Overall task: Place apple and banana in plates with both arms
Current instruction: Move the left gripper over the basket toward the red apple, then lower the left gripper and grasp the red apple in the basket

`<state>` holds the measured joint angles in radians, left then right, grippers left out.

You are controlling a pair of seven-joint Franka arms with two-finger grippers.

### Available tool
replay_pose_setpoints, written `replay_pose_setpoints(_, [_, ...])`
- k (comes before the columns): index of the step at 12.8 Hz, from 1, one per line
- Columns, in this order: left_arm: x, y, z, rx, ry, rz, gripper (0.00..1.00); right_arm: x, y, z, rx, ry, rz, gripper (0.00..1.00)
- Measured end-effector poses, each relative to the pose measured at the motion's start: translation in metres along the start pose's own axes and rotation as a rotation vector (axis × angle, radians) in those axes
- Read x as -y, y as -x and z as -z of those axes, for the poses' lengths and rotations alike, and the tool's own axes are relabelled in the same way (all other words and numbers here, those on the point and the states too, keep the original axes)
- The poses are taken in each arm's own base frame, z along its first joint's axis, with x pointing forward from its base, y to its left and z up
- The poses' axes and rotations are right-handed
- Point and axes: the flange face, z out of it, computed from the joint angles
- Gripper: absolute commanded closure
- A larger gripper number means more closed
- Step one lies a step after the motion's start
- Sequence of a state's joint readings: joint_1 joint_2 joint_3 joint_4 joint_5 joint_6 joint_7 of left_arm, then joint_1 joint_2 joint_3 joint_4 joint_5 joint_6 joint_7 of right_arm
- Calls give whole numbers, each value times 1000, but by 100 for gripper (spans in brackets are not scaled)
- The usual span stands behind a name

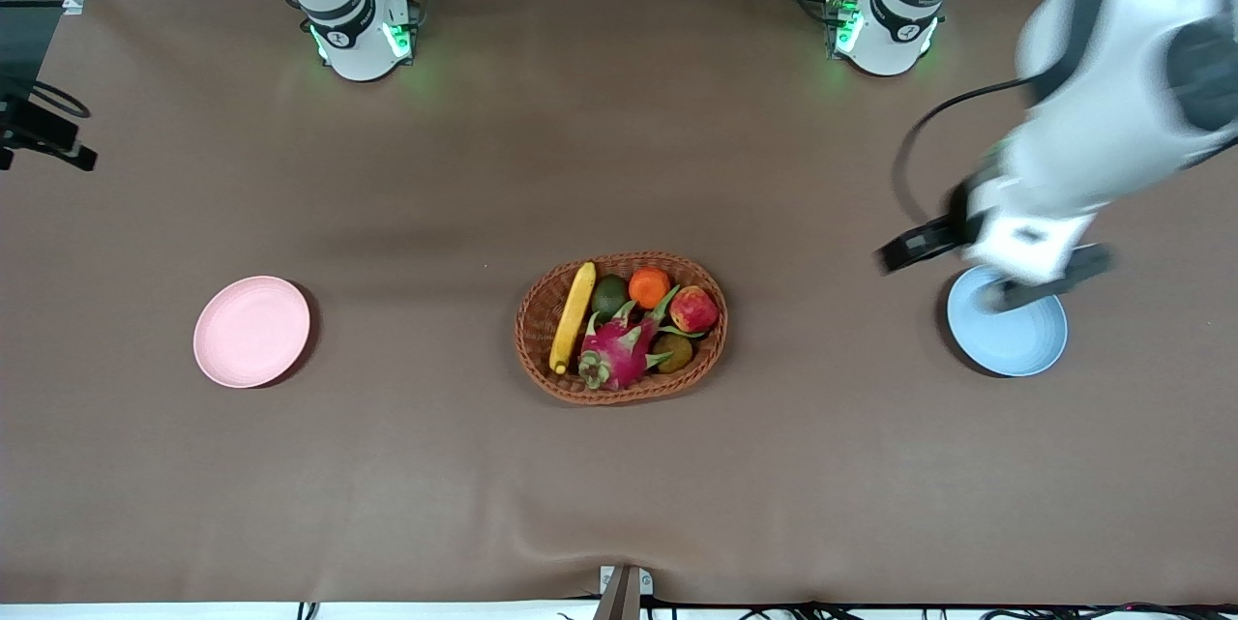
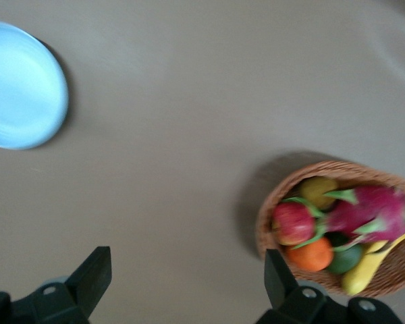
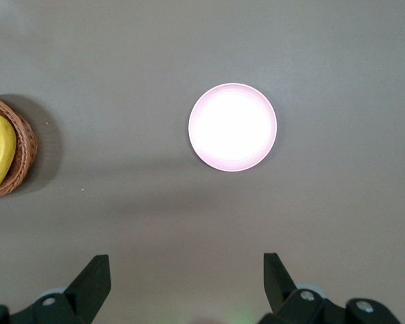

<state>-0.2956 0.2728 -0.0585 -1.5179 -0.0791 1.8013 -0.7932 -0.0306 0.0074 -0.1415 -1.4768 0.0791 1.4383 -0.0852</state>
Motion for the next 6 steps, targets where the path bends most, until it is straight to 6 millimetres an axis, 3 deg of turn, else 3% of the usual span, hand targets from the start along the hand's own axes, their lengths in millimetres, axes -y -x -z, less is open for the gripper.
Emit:
replay_pose_setpoints(3, [-59, 30, -68, 8, -2, 86, 0, -1, 0, 0, -1, -14, -1, 0])
replay_pose_setpoints(6, [-83, 37, -120, 12, -4, 135, 0, -4, 0, 0, -1, -15, -7, 0])
